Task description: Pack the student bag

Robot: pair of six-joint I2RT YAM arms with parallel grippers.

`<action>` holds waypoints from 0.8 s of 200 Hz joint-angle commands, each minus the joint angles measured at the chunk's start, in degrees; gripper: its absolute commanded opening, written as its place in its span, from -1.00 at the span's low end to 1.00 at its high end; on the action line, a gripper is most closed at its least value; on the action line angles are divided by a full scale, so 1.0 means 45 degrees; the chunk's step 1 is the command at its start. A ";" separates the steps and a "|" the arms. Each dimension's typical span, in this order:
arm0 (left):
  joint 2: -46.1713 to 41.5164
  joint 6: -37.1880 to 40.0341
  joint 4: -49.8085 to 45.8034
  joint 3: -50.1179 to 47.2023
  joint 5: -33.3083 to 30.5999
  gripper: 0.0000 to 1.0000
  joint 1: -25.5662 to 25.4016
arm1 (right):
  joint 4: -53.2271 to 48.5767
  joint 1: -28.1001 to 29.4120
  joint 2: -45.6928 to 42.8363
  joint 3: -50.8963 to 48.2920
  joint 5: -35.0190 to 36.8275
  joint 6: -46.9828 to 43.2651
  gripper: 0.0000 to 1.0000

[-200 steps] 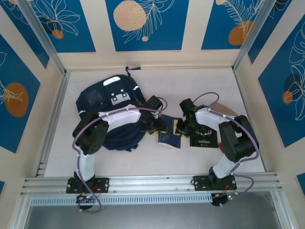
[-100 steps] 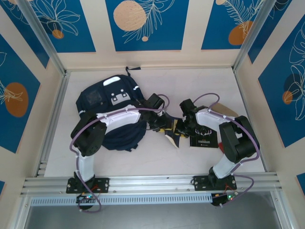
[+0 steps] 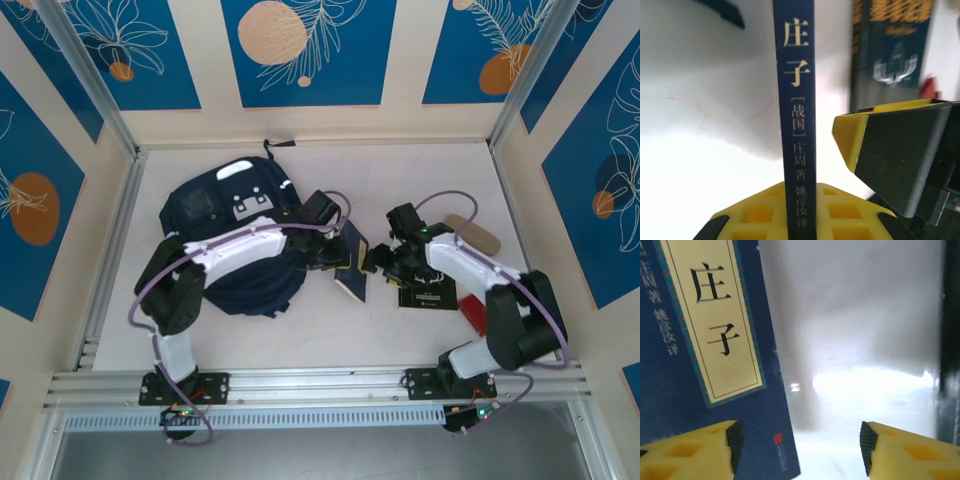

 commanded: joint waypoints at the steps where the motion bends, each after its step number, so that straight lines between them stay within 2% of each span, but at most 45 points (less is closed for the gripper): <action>1: -0.1915 -0.0279 0.0622 -0.0321 -0.0213 -1.00 0.0936 | 0.0676 -0.0238 -0.1380 0.0428 -0.2143 0.0409 0.53; 32: -0.3688 -0.1747 0.2359 -0.1509 -0.0001 -1.00 0.2134 | 0.3295 -0.0228 -0.2485 0.0106 -0.4379 0.2129 0.79; 57: -0.4988 -0.3392 0.4046 -0.2541 -0.0356 -1.00 0.3001 | 0.6162 -0.0016 -0.3193 -0.0545 -0.4950 0.4543 0.88; 84: -0.5920 -0.5029 0.5960 -0.3422 -0.0826 -1.00 0.3394 | 0.9522 0.0549 -0.3309 -0.1214 -0.4854 0.7617 0.94; 106: -0.6284 -0.6071 0.7216 -0.3841 -0.1170 -1.00 0.3431 | 1.1383 0.1148 -0.3049 -0.1378 -0.4292 0.9829 0.99; 160: -0.6693 -0.7839 0.9185 -0.4535 -0.1671 -1.00 0.3430 | 1.4804 0.2320 -0.1613 -0.1028 -0.2666 1.2123 0.99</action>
